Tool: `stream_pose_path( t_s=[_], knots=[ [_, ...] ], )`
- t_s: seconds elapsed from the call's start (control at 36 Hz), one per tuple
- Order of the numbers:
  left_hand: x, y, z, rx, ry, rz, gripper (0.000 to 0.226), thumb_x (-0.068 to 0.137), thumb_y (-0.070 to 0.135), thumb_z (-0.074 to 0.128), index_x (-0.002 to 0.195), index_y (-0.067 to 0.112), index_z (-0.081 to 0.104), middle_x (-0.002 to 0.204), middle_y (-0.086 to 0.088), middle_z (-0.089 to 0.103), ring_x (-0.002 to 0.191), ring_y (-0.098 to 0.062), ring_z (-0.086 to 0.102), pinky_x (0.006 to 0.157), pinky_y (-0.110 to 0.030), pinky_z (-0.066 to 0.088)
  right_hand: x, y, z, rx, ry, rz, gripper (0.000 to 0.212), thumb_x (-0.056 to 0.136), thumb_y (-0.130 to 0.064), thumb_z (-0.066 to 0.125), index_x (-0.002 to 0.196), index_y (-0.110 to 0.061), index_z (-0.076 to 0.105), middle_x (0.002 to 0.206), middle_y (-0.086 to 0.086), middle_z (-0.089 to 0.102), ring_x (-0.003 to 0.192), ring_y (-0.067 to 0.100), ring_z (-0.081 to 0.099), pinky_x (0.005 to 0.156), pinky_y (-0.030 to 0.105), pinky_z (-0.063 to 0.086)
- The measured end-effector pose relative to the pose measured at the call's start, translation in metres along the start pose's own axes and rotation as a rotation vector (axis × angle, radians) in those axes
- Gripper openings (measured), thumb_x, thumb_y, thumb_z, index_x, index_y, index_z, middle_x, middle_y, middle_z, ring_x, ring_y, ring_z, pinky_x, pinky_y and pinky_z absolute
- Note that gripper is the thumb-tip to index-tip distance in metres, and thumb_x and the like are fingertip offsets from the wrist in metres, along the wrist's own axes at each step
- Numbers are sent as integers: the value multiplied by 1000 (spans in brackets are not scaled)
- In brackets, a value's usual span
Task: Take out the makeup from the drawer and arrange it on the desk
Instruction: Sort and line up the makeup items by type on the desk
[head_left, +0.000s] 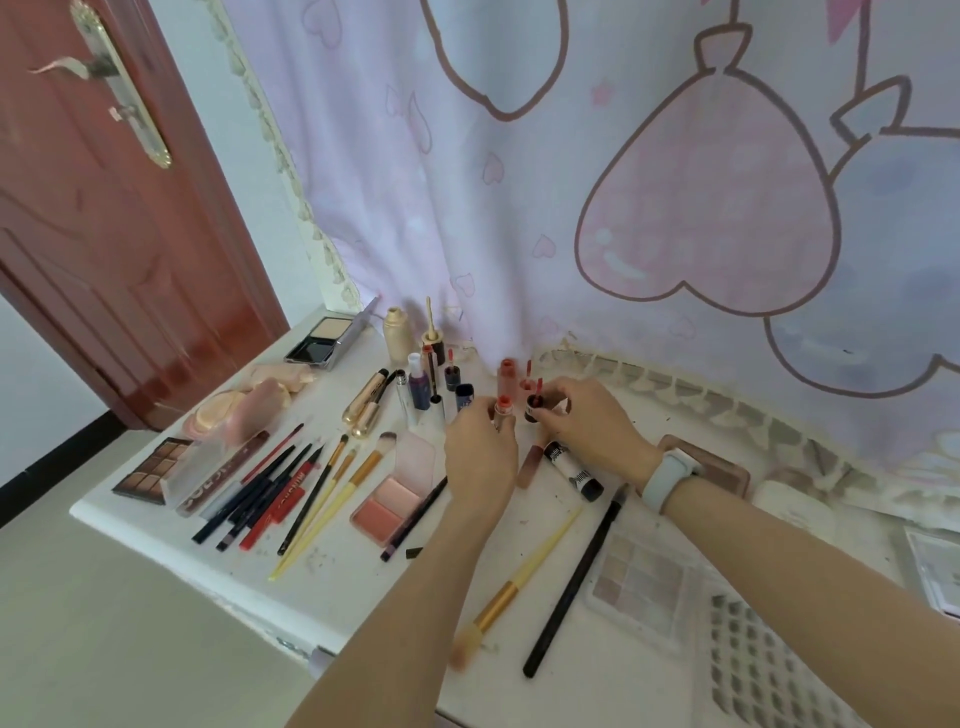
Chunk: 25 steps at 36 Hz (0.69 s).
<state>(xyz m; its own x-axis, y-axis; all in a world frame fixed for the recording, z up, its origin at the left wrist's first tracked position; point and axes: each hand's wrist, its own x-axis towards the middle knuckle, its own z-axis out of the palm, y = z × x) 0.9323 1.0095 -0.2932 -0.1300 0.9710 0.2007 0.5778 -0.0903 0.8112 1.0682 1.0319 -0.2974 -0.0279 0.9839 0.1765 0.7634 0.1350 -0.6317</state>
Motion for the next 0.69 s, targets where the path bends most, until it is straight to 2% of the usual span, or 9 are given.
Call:
stream_pose_path(
  t_s=[0.08, 0.14, 0.25, 0.36, 0.44, 0.5, 0.56, 0.61, 0.69],
  knots=[
    [1, -2, 1, 19, -13, -17, 23, 96, 20, 47, 105, 7, 64, 99, -8, 67, 82, -26, 63, 72, -35, 49, 0, 0, 2, -84, -16, 3, 19, 86, -34, 60, 101, -24, 66, 94, -4, 57, 98, 16, 43, 81, 31, 39],
    [1, -3, 2, 12, -13, -20, 23, 97, 21, 46, 106, 7, 63, 98, -8, 66, 76, -28, 64, 73, -41, 52, 0, -1, 1, -112, -16, 3, 21, 85, -36, 60, 103, -26, 67, 94, -3, 53, 99, 17, 41, 81, 30, 37],
    [2, -1, 3, 19, -15, -29, 26, 98, 25, 45, 108, 8, 62, 101, -9, 66, 75, -32, 64, 74, -44, 52, 0, -4, 2, -147, -47, 37, 21, 85, -38, 60, 103, -31, 67, 98, 0, 56, 103, 20, 41, 79, 30, 34],
    [1, 0, 1, 44, -45, -74, 38, 97, 27, 45, 130, 9, 51, 122, -9, 60, 88, -34, 66, 82, -43, 51, -1, -4, 2, -164, -54, 29, 29, 85, -39, 59, 112, -29, 64, 101, -1, 55, 104, 21, 41, 79, 29, 33],
    [-5, 1, -1, 64, -2, -28, 43, 97, 28, 46, 134, 8, 46, 132, -8, 54, 103, -30, 62, 87, -32, 46, -4, -2, -3, -148, -63, 40, 38, 85, -36, 58, 122, -25, 59, 107, -3, 57, 108, 19, 40, 84, 30, 34],
    [-14, 1, -4, 65, 33, 53, 39, 95, 26, 48, 131, 10, 50, 129, -7, 56, 112, -23, 56, 85, -25, 40, -9, 0, -9, -67, -41, 62, 36, 86, -32, 56, 121, -23, 59, 105, -6, 57, 107, 18, 41, 87, 31, 35],
    [-24, -2, -8, 105, 20, 132, 35, 94, 26, 51, 126, 14, 54, 120, -2, 61, 108, -18, 57, 82, -23, 39, -15, 2, -15, 5, 10, 71, 29, 88, -29, 54, 116, -23, 61, 98, -10, 55, 100, 13, 41, 86, 29, 35],
    [-31, -7, -10, 203, -44, 182, 32, 93, 30, 52, 121, 17, 58, 112, 2, 64, 101, -16, 60, 77, -24, 41, -24, 4, -19, 20, 51, 66, 24, 90, -27, 52, 111, -23, 63, 94, -12, 54, 94, 11, 40, 83, 27, 33],
    [-33, -10, -10, 396, -183, 199, 31, 93, 41, 50, 109, 17, 61, 102, 3, 62, 90, -17, 59, 64, -24, 37, -35, 4, -24, -10, 48, 61, 22, 91, -22, 50, 108, -20, 64, 95, -9, 56, 90, 14, 43, 81, 28, 36]
  ],
)
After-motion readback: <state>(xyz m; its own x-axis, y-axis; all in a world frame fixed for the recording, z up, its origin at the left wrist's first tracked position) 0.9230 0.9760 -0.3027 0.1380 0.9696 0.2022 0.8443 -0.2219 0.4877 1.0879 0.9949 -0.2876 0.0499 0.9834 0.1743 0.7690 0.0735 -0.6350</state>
